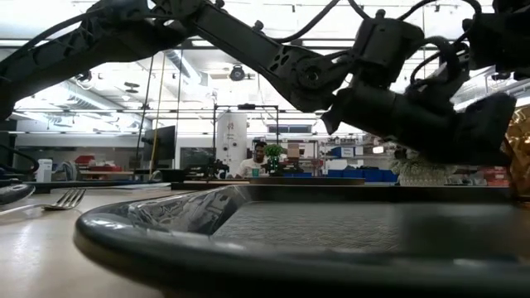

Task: Pick and place plate/cup/fork/spoon on tray
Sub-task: Put the brown cup on the black tray

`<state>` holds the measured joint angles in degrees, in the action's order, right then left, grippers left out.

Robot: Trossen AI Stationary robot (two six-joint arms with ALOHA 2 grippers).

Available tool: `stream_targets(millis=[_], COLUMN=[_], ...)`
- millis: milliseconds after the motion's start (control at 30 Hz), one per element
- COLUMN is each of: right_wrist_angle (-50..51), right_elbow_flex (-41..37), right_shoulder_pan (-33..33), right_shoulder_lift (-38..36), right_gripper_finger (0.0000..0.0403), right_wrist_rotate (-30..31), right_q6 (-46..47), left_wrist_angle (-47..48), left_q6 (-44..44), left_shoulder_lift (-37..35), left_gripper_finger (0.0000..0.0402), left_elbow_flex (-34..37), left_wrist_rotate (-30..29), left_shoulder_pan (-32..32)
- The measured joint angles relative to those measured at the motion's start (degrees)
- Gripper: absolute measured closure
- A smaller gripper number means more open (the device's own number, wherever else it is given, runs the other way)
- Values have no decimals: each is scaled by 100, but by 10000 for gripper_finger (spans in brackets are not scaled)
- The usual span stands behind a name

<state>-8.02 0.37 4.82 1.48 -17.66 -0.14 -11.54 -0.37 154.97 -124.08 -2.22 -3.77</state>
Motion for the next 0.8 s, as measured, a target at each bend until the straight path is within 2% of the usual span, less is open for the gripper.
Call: stream_targets(millis=[100,200,467,567,667,800], right_wrist_angle=[6,-2,4,6,6,14], right_elbow_flex=[1,0,0,1,-1,-1], right_shoulder_pan=[0,-1,-1,0,0,0], right_shoulder_lift=[2,1,0,2,2,2], right_gripper_finger=[357,357,357,357,357,357], right_wrist_rotate=[1,1,0,1,0,-1], right_q6=[0,-1,-2,-2,-1,0], left_wrist_angle=[579,630,-971,-1080,-680,1021], left_q6=[-22,-73,-210,70,99,111], left_shoulder_lift=[-15,-34,27,18,18,-143], left_gripper_finger=[390,390,390,390,390,391], left_elbow_flex=[3,3,5,1,1,7], left_wrist_rotate=[338,570,509,432,446,797], left_shoulder_pan=[36,63,-28,-71,-87,-17])
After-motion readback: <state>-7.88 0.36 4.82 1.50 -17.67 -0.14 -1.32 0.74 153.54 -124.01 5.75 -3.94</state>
